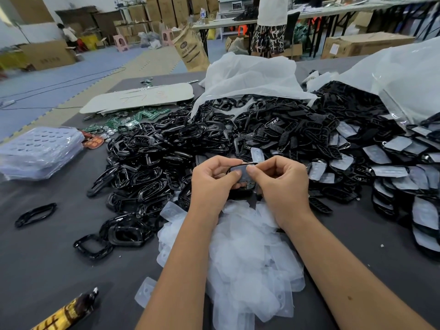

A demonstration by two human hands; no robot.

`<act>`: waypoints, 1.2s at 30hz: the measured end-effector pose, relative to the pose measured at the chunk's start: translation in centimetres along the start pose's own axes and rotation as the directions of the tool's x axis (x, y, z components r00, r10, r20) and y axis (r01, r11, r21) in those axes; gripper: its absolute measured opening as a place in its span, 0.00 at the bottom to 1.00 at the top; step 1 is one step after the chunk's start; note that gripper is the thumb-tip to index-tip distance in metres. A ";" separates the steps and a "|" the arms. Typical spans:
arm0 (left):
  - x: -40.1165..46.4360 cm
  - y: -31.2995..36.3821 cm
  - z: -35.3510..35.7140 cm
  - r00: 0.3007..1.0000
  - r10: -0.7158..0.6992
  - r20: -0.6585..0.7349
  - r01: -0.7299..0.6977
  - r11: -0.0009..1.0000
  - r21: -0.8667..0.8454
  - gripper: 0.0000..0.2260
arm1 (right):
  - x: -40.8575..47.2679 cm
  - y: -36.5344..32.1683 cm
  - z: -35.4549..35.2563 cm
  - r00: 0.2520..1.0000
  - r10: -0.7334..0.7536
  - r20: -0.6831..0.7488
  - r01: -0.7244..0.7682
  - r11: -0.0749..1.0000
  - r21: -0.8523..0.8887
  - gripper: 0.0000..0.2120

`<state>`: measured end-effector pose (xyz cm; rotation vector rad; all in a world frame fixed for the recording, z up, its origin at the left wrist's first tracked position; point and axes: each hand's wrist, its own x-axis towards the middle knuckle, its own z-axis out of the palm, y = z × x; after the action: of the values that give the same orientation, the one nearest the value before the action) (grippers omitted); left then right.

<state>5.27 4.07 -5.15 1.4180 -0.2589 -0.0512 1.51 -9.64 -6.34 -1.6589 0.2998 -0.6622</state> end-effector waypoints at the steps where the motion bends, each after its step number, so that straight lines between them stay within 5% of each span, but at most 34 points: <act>1: 0.0 0.0 0.0 1.000 0.001 -0.003 -0.001 1.000 -0.006 0.13 | 0.0 0.0 0.0 1.000 0.000 -0.001 0.000 1.000 -0.005 0.09; 19: 0.3 -0.2 -0.1 0.999 -0.013 -0.033 0.011 0.998 -0.069 0.07 | -0.3 -0.4 0.2 0.997 -0.073 -0.005 0.073 0.997 -0.027 0.13; 36: 0.2 0.1 -0.2 0.999 -0.033 -0.010 0.032 0.998 -0.053 0.04 | 0.0 -0.7 -0.2 0.984 0.021 0.179 -0.058 0.976 0.208 0.04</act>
<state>5.49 4.27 -5.08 1.3699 -0.2241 -0.0765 1.27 -9.62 -5.62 -1.4903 0.1294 -0.4957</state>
